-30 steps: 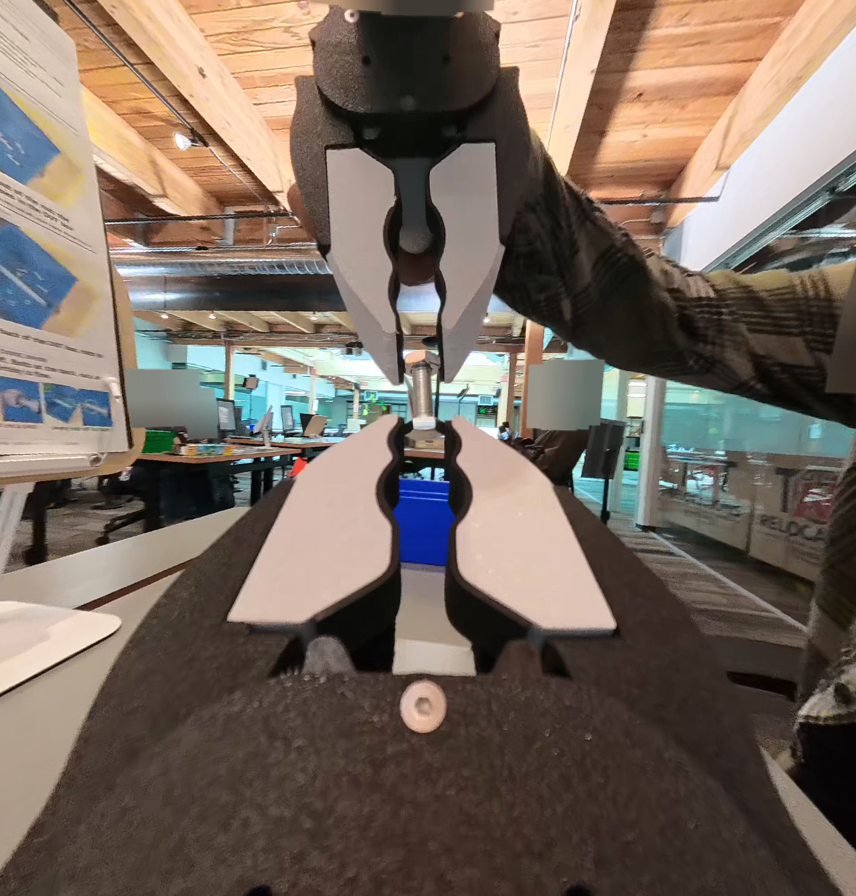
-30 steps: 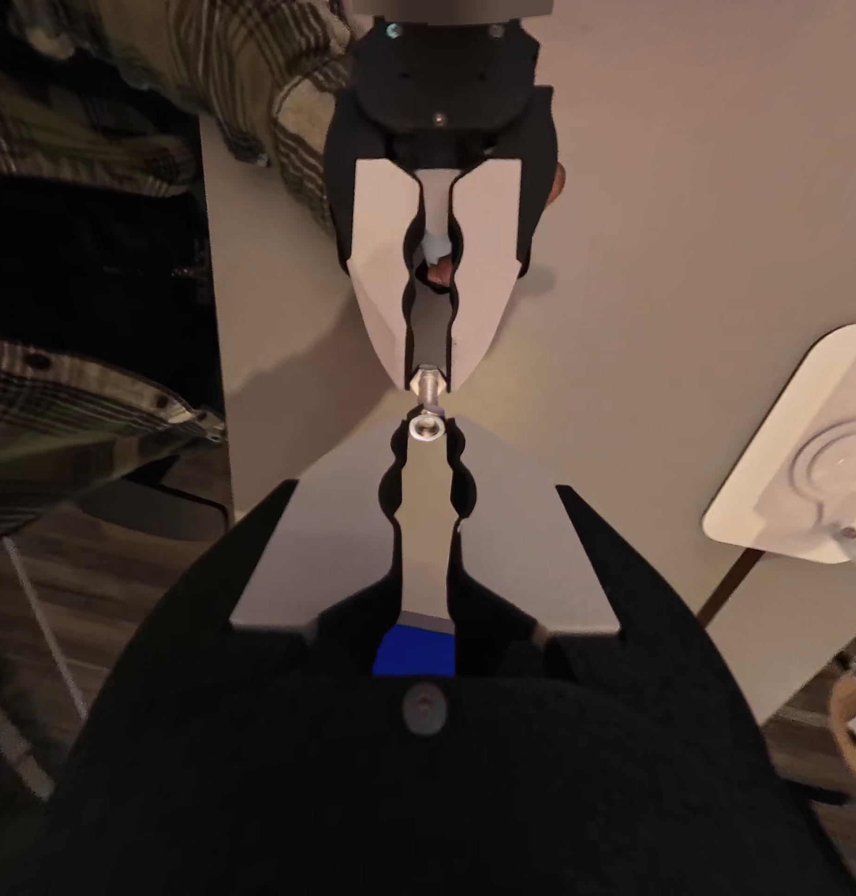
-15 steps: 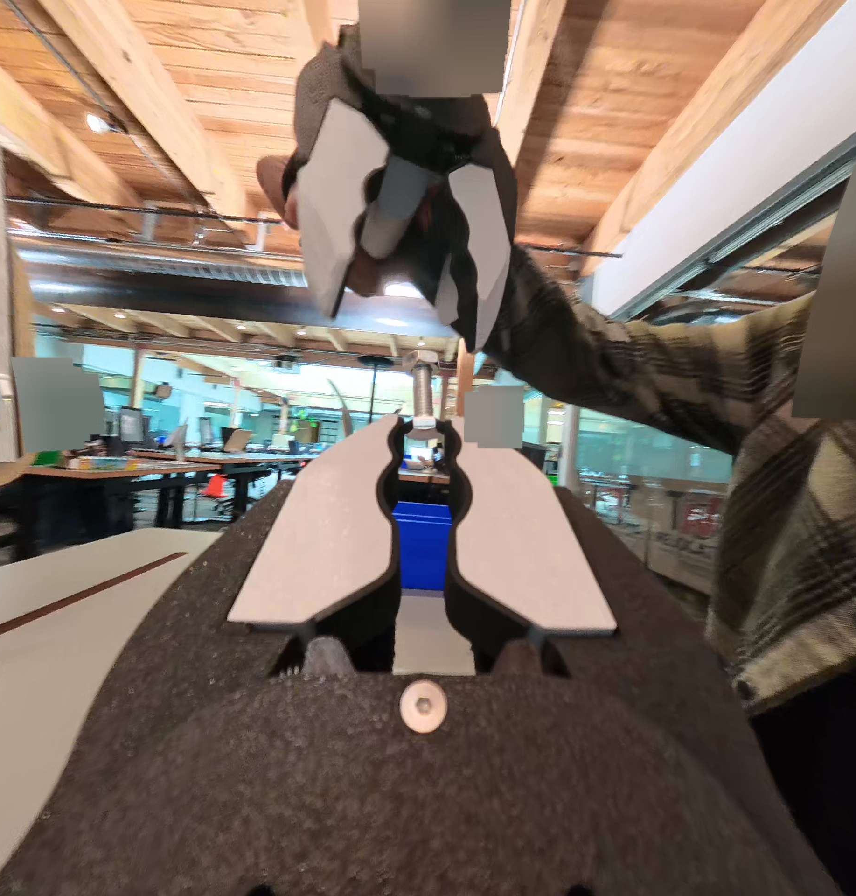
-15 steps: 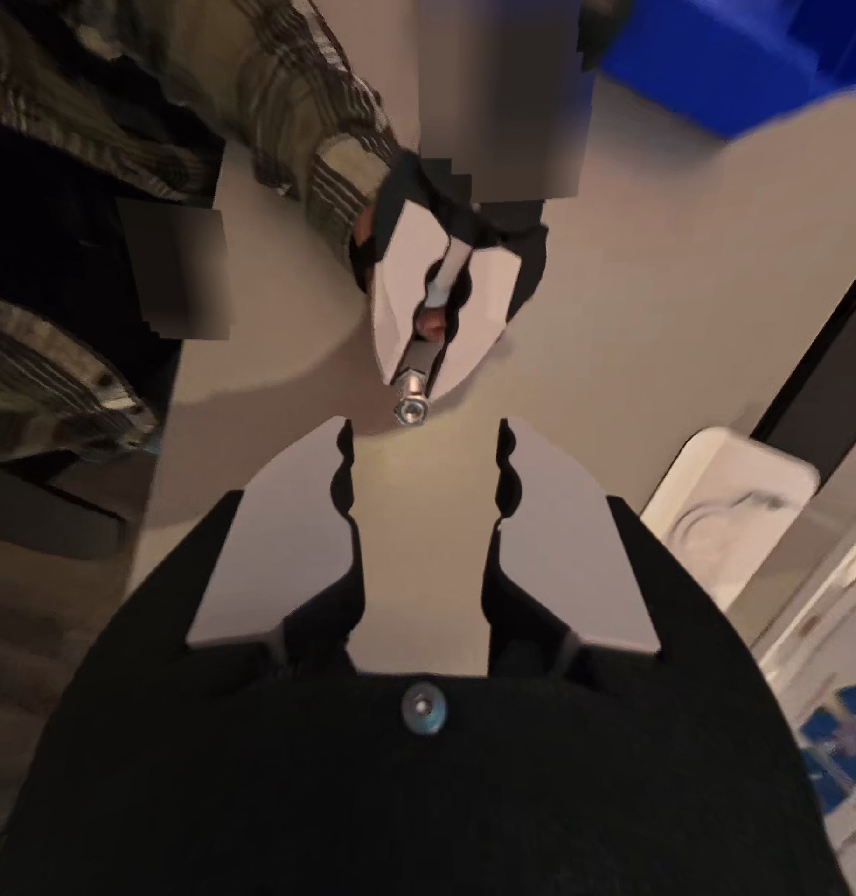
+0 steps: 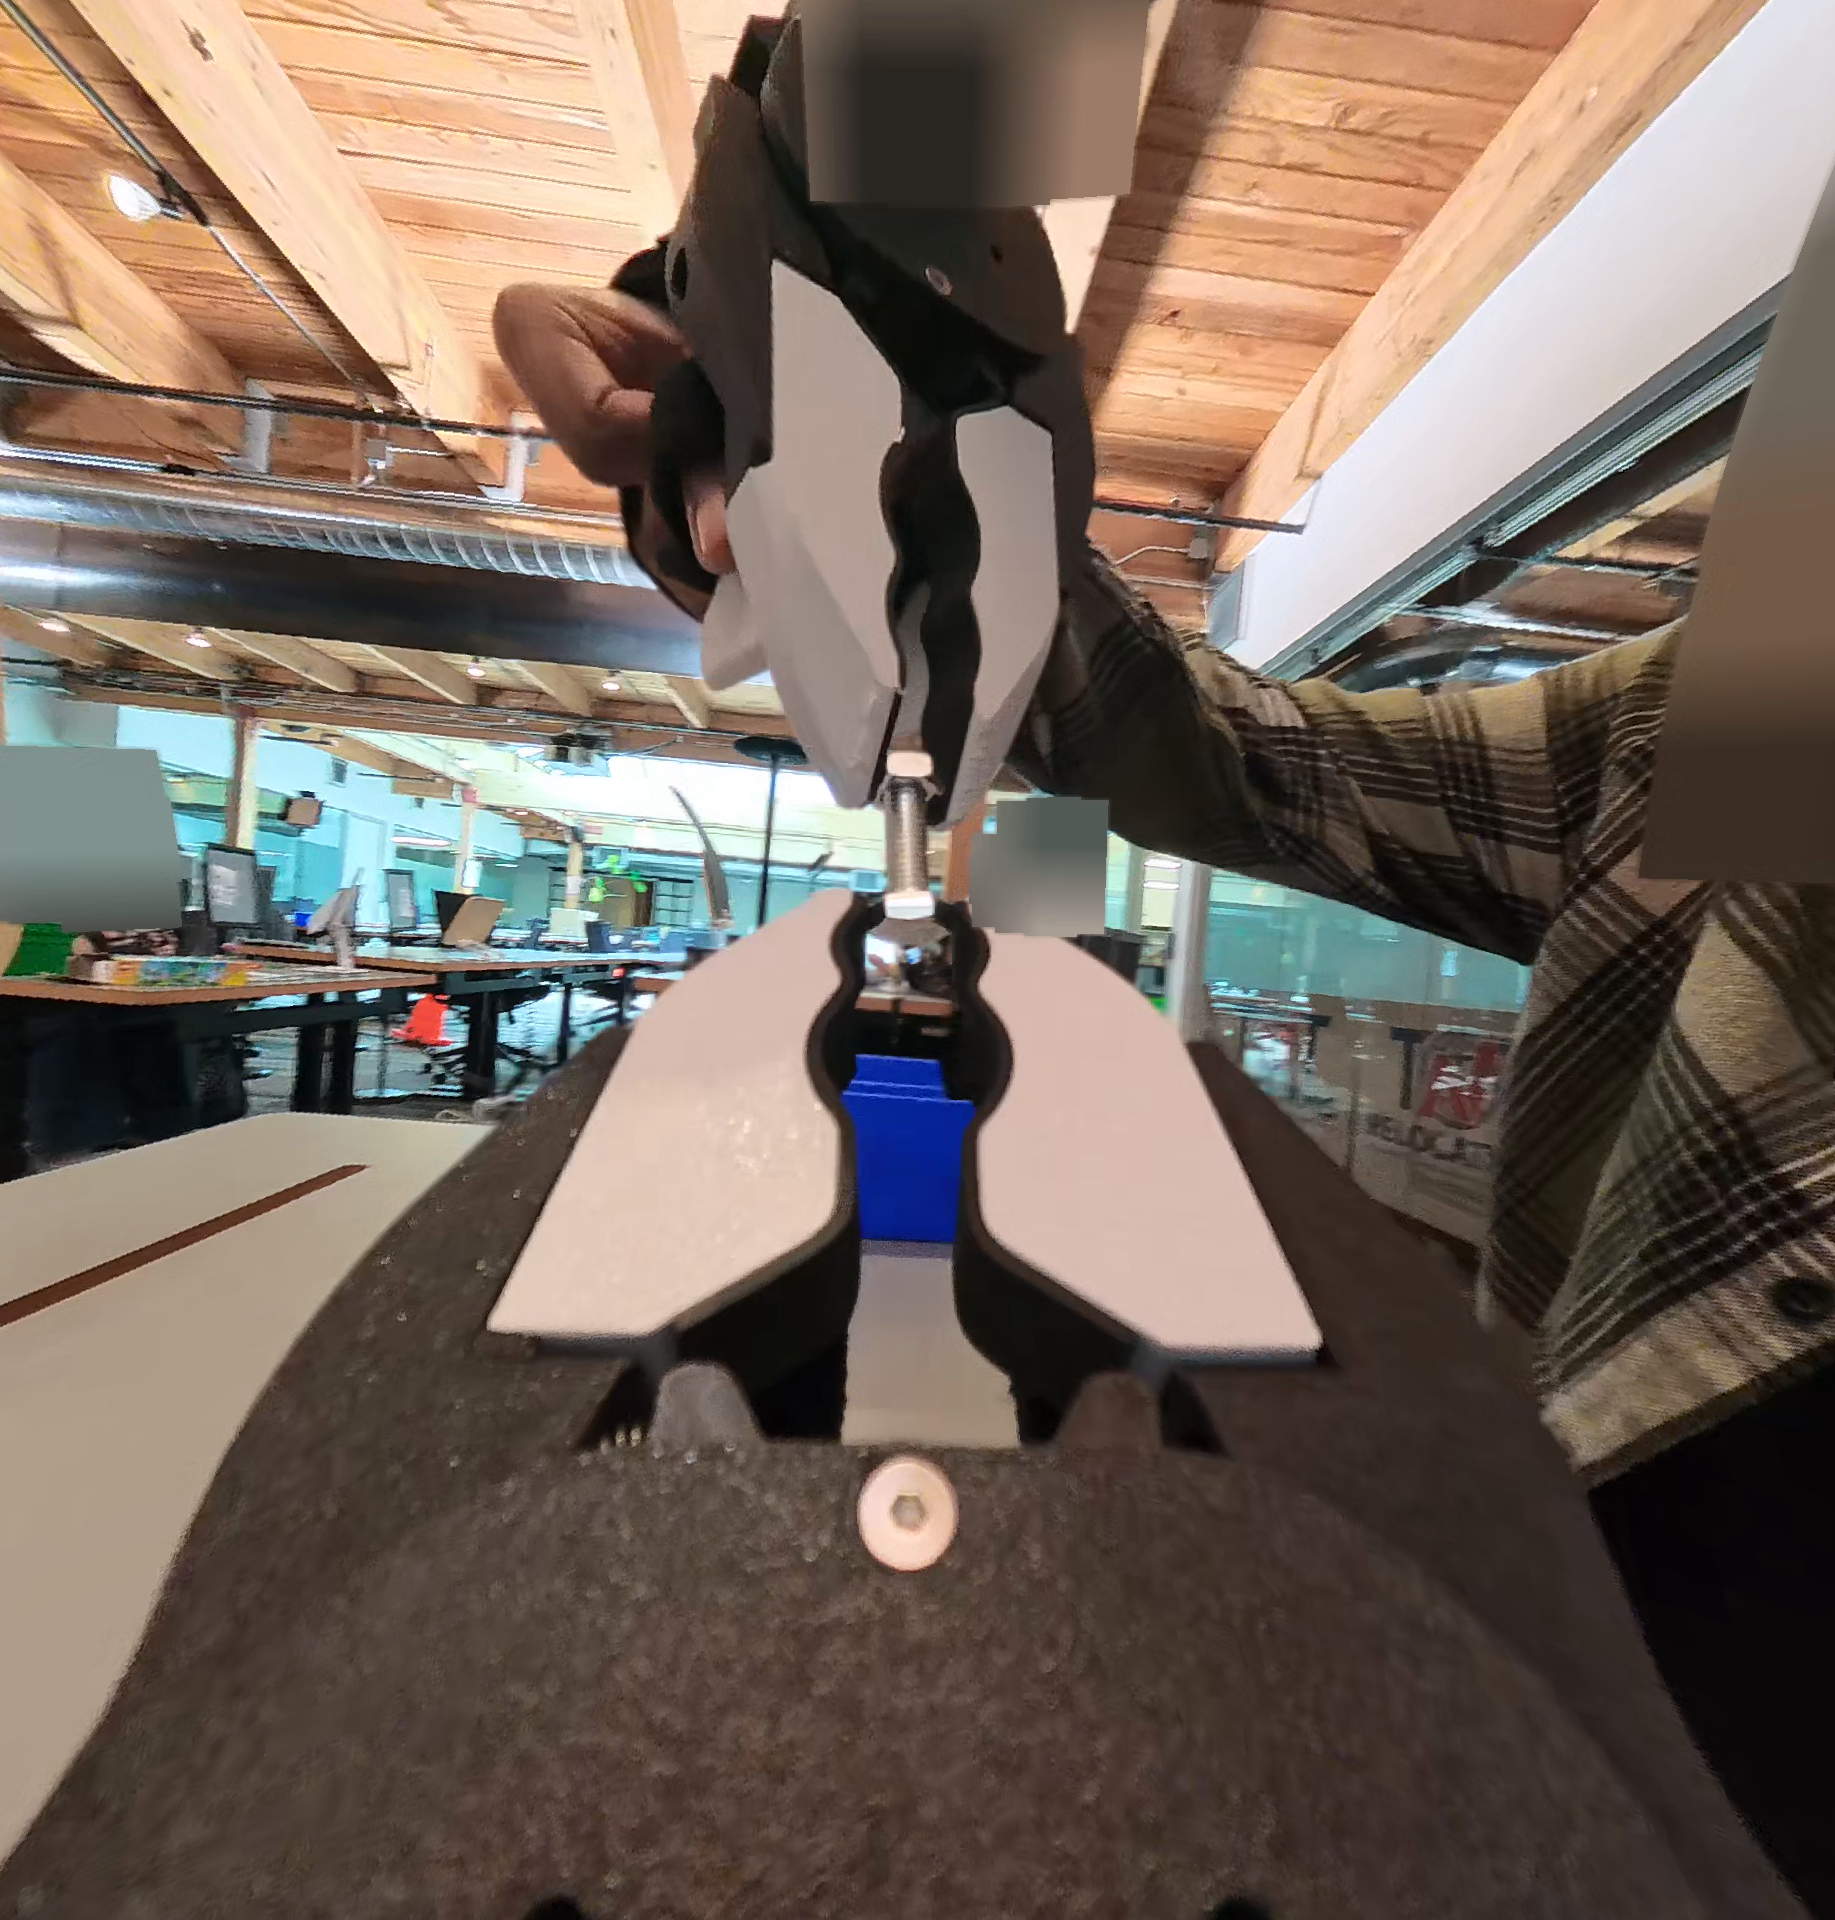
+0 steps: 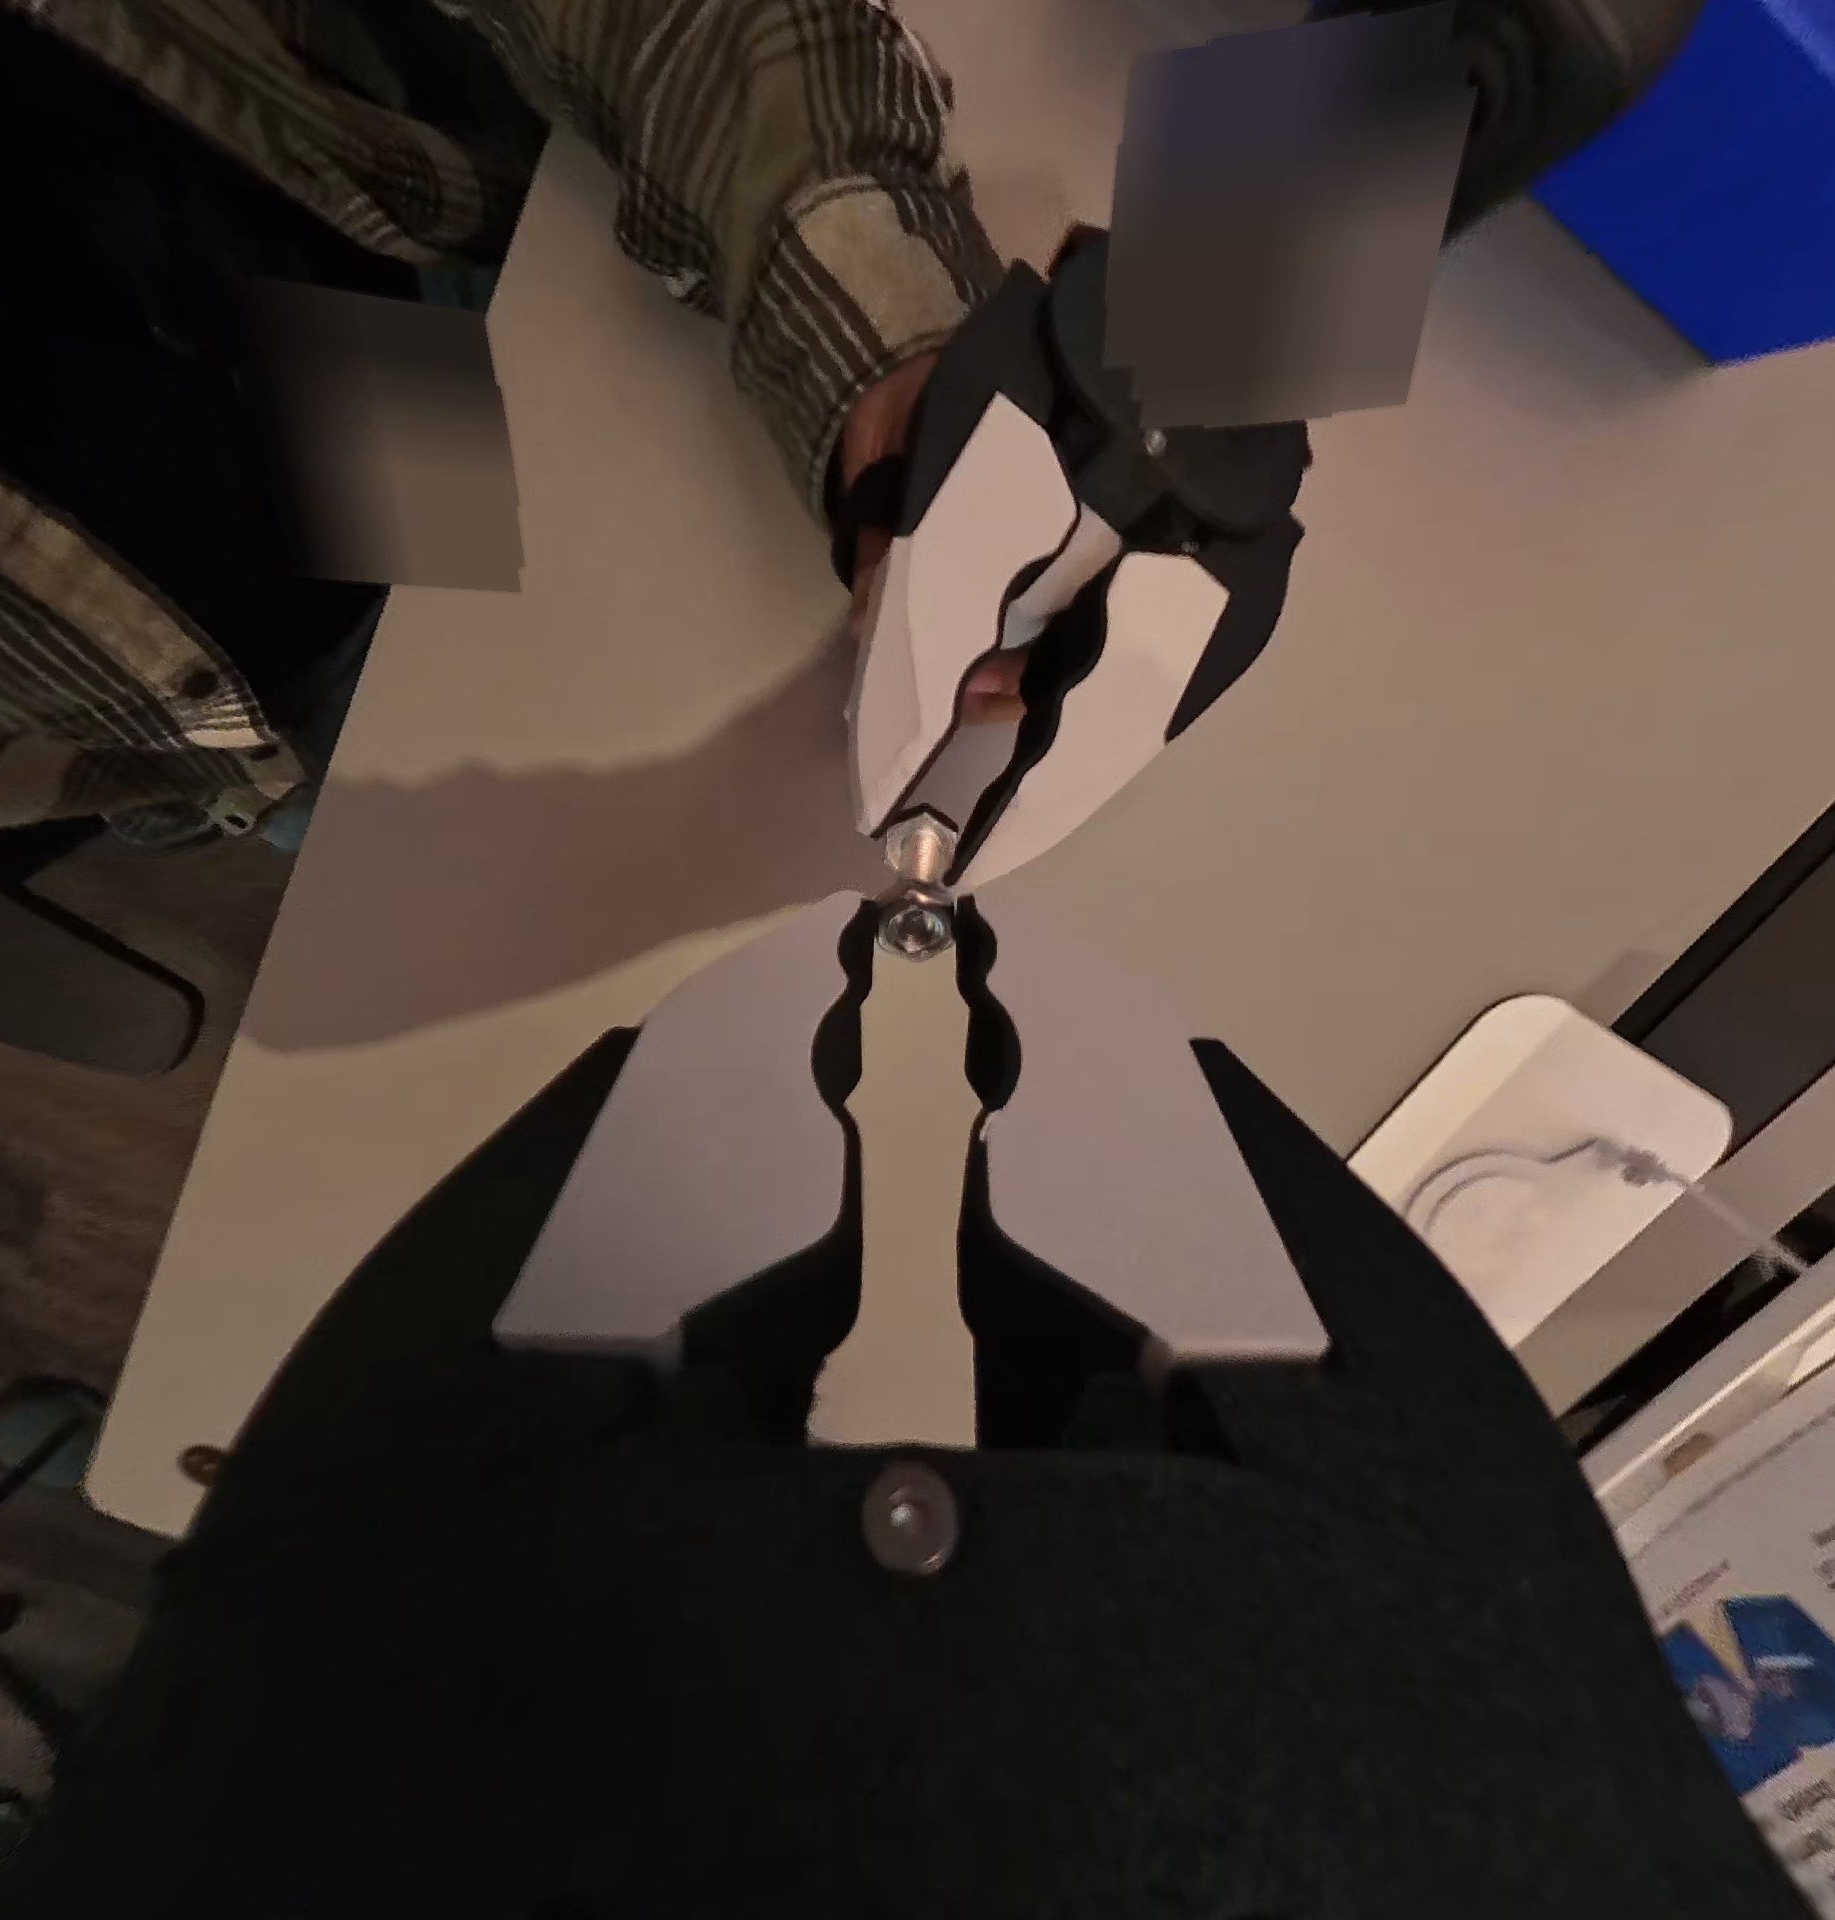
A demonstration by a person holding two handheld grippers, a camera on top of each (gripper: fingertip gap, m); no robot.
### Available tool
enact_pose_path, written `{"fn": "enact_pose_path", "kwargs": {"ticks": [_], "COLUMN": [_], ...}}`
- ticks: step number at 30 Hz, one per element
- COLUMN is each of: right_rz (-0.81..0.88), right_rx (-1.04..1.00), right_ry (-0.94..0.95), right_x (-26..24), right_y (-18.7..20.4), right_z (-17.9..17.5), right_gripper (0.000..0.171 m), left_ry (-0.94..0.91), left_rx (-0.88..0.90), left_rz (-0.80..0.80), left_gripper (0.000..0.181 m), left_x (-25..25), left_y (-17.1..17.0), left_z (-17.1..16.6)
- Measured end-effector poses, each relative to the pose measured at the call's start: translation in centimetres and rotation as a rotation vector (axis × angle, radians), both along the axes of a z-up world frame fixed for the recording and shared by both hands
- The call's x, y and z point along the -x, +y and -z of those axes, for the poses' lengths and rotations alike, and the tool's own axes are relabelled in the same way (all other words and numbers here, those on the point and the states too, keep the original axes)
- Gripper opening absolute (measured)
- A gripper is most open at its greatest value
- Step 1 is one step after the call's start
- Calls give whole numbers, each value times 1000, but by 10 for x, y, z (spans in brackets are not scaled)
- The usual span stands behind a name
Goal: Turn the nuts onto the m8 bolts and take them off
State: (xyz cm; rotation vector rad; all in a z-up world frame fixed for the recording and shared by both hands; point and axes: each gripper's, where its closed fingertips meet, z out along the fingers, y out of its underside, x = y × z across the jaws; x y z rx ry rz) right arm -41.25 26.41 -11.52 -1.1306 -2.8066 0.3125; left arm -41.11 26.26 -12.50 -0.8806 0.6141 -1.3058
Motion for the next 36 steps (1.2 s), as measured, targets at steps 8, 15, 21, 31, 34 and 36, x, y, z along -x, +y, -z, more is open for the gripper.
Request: {"fn": "enact_pose_path", "kwargs": {"ticks": [8,15,21,31,34,36], "right_rz": [342,364,-13,-103,-4,101], "right_rx": [62,65,24,-36,-17,16], "right_ry": [-135,-109,187,110,56,11], "right_x": [1,0,9,5,6,7], "right_y": [8,11,-5,-5,-1,0], "right_z": [3,-4,-24,-5,-3,-3], "right_gripper": [14,53,45,14,14,14], "left_ry": [89,43,-36,-22,-11,0], "left_rx": [-29,-21,4,8,10,3], "left_rz": [-210,-135,40,51,7,-37], "left_gripper": [15,15,14,14,14,15], "left_x": [3,4,8,2,3,5], "left_y": [7,-1,-9,-6,-3,-1], "left_z": [3,-1,-6,-2,0,0]}}
